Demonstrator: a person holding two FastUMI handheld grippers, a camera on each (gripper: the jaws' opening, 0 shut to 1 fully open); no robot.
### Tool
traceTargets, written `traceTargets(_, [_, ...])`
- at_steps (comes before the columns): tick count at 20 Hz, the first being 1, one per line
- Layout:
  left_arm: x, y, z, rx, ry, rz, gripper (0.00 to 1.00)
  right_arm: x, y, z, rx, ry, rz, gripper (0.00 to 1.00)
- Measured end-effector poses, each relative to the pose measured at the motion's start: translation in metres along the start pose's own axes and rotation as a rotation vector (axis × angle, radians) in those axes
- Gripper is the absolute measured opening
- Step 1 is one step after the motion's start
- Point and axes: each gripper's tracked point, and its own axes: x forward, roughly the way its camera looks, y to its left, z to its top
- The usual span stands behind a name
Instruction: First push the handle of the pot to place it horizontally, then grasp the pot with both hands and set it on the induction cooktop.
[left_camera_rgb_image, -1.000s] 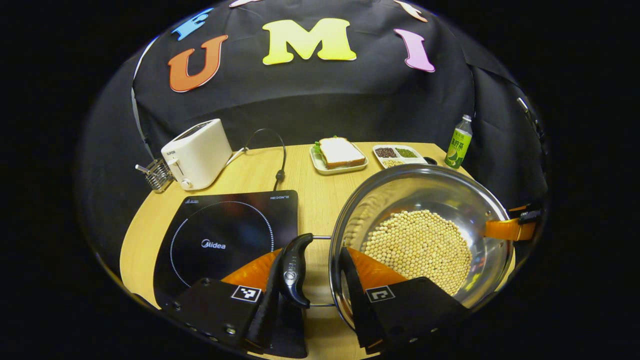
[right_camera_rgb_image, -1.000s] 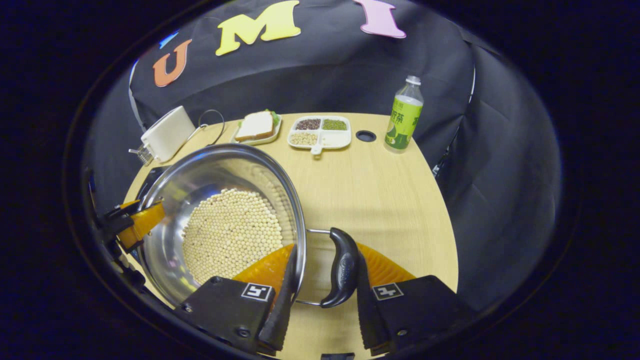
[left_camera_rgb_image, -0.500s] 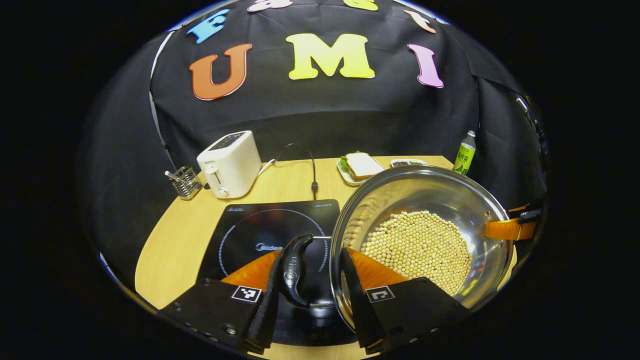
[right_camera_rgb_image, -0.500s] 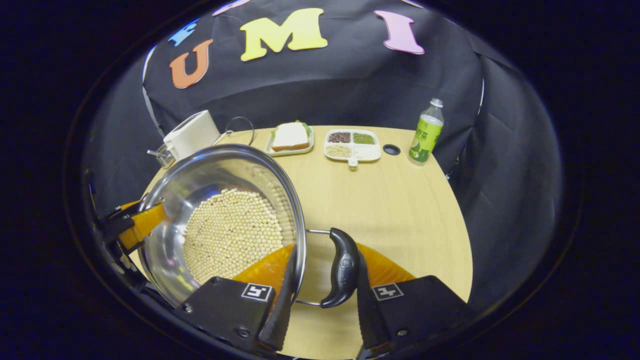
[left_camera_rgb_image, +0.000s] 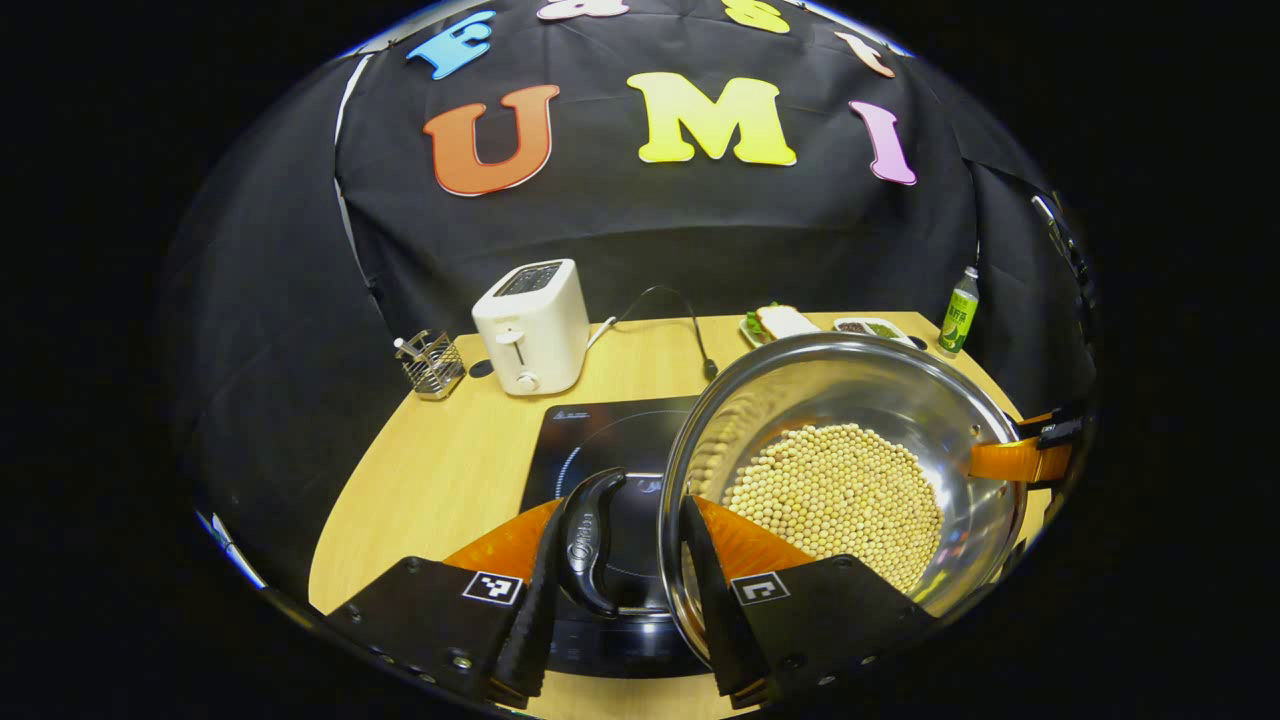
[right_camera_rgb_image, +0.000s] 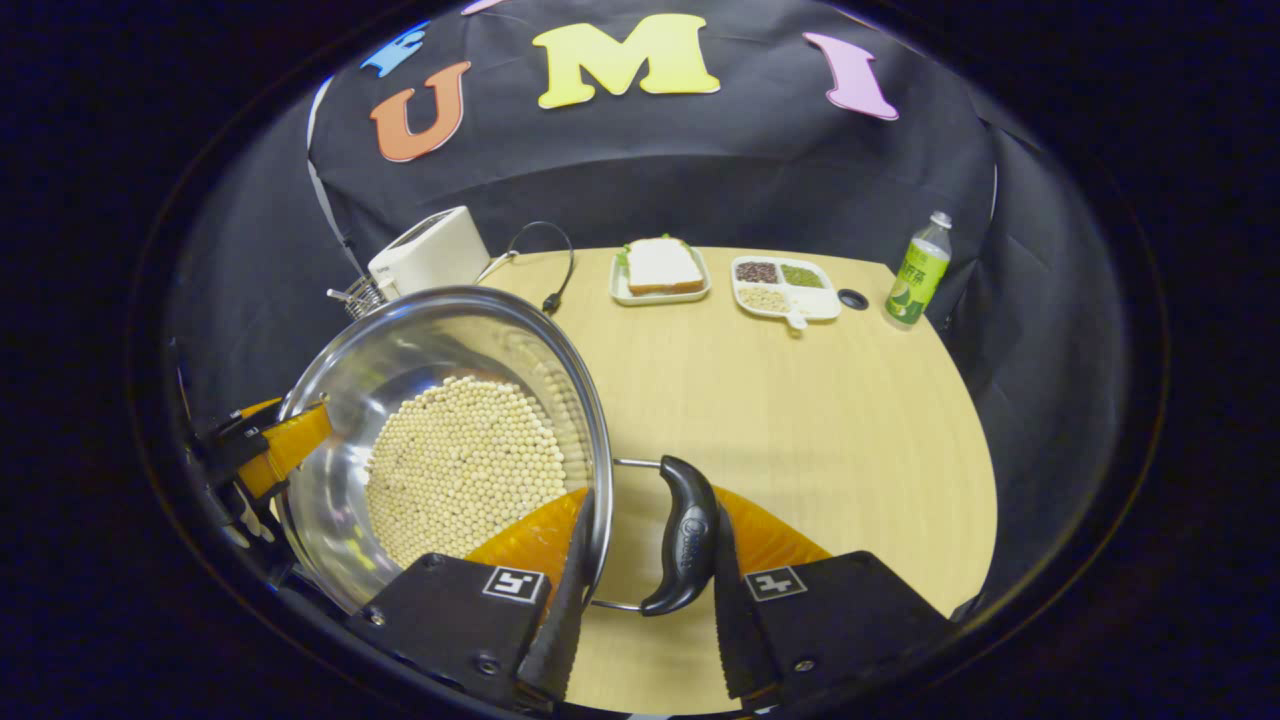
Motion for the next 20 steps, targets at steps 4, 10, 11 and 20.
traceTargets(4, [0.013,0.036,-0.004,-0.010,0.006,0.030,0.61,0.022,0.034,0.009,-0.012,0.012,0.019,0.57])
traceTargets(10, [0.040,0.069,0.003,-0.003,0.010,0.041,0.61,0.050,0.067,0.026,-0.002,0.026,0.024,0.57])
traceTargets(11, [0.046,0.073,0.005,-0.002,0.012,0.039,0.61,0.053,0.070,0.027,0.001,0.027,0.022,0.59])
traceTargets(20, [0.081,0.080,-0.001,0.008,0.042,0.035,0.61,0.081,0.076,0.028,0.024,0.073,-0.012,0.56])
